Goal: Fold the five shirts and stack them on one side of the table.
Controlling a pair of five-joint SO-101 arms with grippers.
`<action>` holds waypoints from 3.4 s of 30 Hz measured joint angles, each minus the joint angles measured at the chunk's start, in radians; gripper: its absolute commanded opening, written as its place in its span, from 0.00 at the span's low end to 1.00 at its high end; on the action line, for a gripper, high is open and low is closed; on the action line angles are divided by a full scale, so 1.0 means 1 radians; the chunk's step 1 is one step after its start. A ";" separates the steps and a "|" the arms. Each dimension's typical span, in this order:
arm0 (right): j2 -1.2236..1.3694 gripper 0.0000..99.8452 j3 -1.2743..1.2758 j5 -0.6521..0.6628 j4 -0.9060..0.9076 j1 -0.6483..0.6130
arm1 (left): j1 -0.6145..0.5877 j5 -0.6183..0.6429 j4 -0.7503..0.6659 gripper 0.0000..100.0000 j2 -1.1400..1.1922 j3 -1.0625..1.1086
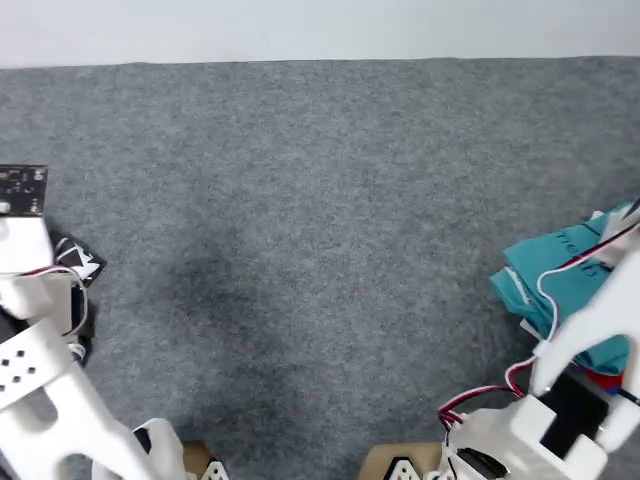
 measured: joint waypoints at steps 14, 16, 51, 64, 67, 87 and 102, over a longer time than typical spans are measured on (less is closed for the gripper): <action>-0.183 0.01 0.356 0.000 0.002 0.032 | -0.028 -0.123 -0.101 0.08 0.222 -0.074; -0.218 0.01 0.397 0.000 0.002 0.032 | -0.051 -0.196 -0.100 0.12 0.310 -0.117; -0.446 0.01 0.559 0.000 0.002 0.032 | -0.005 -0.186 -0.259 0.00 0.980 -0.586; -0.446 0.01 0.559 0.000 0.003 0.032 | 0.626 0.124 0.005 0.00 0.740 -0.865; -0.446 0.01 0.559 0.000 0.003 0.032 | 0.764 0.167 -0.035 0.01 0.770 -0.766; -0.446 0.01 0.559 0.000 0.003 -0.164 | 0.522 0.192 0.002 0.21 0.888 -0.792; -0.446 0.01 0.695 0.000 0.003 -0.411 | 0.430 0.095 -0.127 0.19 1.019 -0.345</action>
